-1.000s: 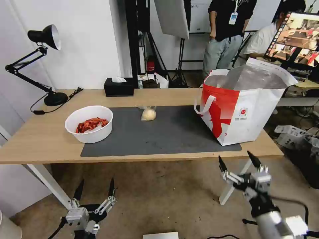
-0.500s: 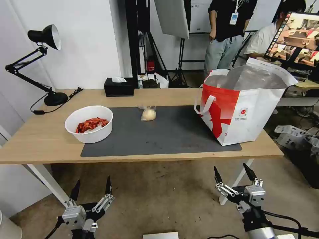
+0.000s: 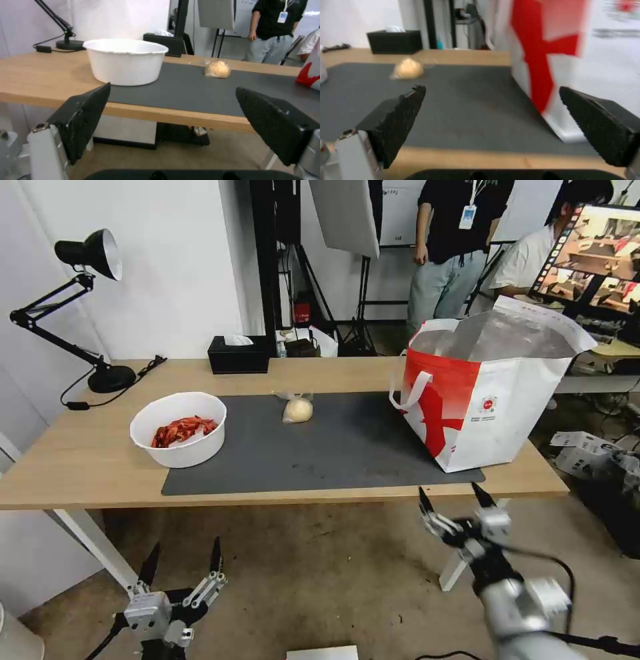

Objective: Pick up the trash from the table and place it into the takeout bag.

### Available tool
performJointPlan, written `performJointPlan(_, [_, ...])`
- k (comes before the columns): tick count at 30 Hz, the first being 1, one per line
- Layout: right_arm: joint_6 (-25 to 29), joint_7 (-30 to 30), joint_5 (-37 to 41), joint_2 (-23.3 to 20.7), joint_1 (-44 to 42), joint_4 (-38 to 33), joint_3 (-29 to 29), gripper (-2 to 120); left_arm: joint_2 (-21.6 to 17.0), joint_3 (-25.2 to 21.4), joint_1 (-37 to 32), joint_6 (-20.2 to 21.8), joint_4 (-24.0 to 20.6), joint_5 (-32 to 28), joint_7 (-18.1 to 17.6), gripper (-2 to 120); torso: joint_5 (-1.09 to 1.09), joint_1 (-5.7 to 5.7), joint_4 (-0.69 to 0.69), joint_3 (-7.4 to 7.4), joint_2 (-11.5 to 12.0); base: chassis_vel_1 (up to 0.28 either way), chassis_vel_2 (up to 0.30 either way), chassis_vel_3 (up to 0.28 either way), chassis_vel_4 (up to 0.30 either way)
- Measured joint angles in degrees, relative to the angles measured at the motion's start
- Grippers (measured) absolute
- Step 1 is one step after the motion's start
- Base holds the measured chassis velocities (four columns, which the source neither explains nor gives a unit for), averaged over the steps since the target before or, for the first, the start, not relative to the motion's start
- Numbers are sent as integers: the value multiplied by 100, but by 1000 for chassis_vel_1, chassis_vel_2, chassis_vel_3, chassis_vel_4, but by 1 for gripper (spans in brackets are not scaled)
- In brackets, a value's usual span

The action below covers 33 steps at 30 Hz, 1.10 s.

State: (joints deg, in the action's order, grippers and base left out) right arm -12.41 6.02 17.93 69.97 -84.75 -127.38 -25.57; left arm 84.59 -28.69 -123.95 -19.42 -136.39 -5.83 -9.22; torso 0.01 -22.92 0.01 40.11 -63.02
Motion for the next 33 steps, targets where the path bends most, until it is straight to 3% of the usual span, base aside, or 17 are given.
performJointPlan(2, [-375,99,488,-188,940,500,458,100,40,-57,-52,1,-25,-1,1,100,0,-1,3,1,1,0,0,0,0])
performJointPlan(3, [-375,99,488,-188,940,500,458,100,40,-57,-52,1,-25,-1,1,100,0,-1,3,1,1,0,0,0,0])
performJointPlan(7, [-673,127,1162,-260,2628,1752,1243,100,132,-153,-113,9,-66,-17,4,100,-1,-1,2,1,1,0,0,0,0])
performJointPlan(10, [-691,127,1301,-209,3152,2208,1503,100,168,-176,-121,26,-76,-20,5,100,-3,-2,1,1,1,0,0,0,0])
performJointPlan(12, [-696,126,1393,-140,3530,2584,1713,100,198,-188,-126,33,-82,-20,6,100,-2,-2,0,1,1,0,0,0,0])
performJointPlan(15, [-696,38,1537,196,4765,3887,2321,100,301,-220,-156,71,-113,-23,12,100,-1,-1,-1,1,1,0,0,0,0])
performJointPlan(16, [-696,38,1537,196,4765,3887,2321,100,301,-220,-156,71,-113,-23,12,100,-1,-1,-1,1,1,0,0,0,0])
performJointPlan(19, [-667,-149,1665,580,5668,5014,2722,100,360,-246,-162,73,-109,-23,15,100,-4,-2,1,1,1,0,0,0,0])
performJointPlan(24, [-634,-368,1709,906,6150,5837,2929,100,418,-276,-161,74,-86,-24,18,100,-2,-1,-1,1,1,0,0,0,0])
performJointPlan(27, [-582,-728,1710,1388,6656,6863,2988,100,495,-287,-161,73,-85,-24,22,100,-2,-1,0,0,1,0,0,0,0])
performJointPlan(31, [-555,-928,1697,1702,7091,7706,3133,100,560,-289,-162,113,-127,-20,22,100,-2,0,0,0,1,0,0,0,0])
performJointPlan(33, [-554,-931,1697,1758,7166,7857,3138,100,575,-289,-161,125,-140,-19,21,100,-2,0,-1,-1,1,0,0,0,0])
